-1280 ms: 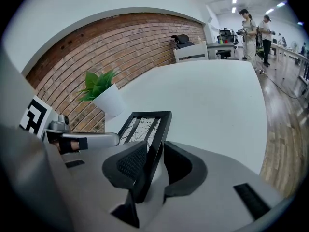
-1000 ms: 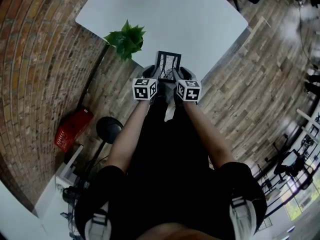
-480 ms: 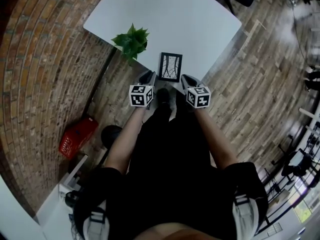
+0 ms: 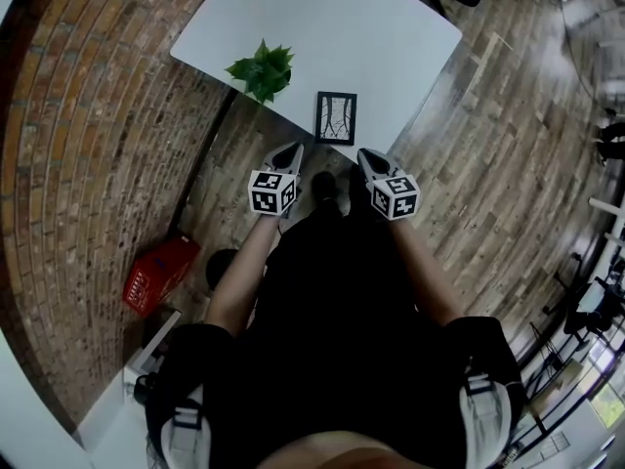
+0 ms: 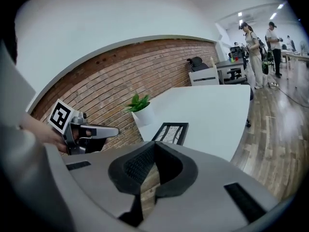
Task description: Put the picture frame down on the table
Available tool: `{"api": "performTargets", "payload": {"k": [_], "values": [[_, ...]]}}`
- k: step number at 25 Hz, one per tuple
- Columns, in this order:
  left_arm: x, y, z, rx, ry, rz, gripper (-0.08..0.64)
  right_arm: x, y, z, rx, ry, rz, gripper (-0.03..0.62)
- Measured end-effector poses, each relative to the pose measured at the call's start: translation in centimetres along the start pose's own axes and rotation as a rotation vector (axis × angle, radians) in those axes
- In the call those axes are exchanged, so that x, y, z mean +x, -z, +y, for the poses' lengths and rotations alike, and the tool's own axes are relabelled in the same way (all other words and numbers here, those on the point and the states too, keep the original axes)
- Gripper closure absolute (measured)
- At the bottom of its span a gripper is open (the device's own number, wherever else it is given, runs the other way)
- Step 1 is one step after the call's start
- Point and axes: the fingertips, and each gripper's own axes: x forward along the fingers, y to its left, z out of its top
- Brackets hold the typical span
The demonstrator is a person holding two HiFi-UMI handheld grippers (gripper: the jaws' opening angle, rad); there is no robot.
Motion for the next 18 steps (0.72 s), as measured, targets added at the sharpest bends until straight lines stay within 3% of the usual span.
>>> {"api": "performTargets", "payload": {"k": [8, 18], "values": [[-3.4, -1.1, -1.4, -0.019, 0.044, -0.083, 0.540, -2.4, -0.7, 2.4, -0.163, -0.007, -0.011, 0.597], [-4.6, -1.7, -2.1, 0.020, 0.063, -0.108, 0.540, -3.4, -2.0, 2.2, -0.146, 0.018, -0.084, 0.597]]}}
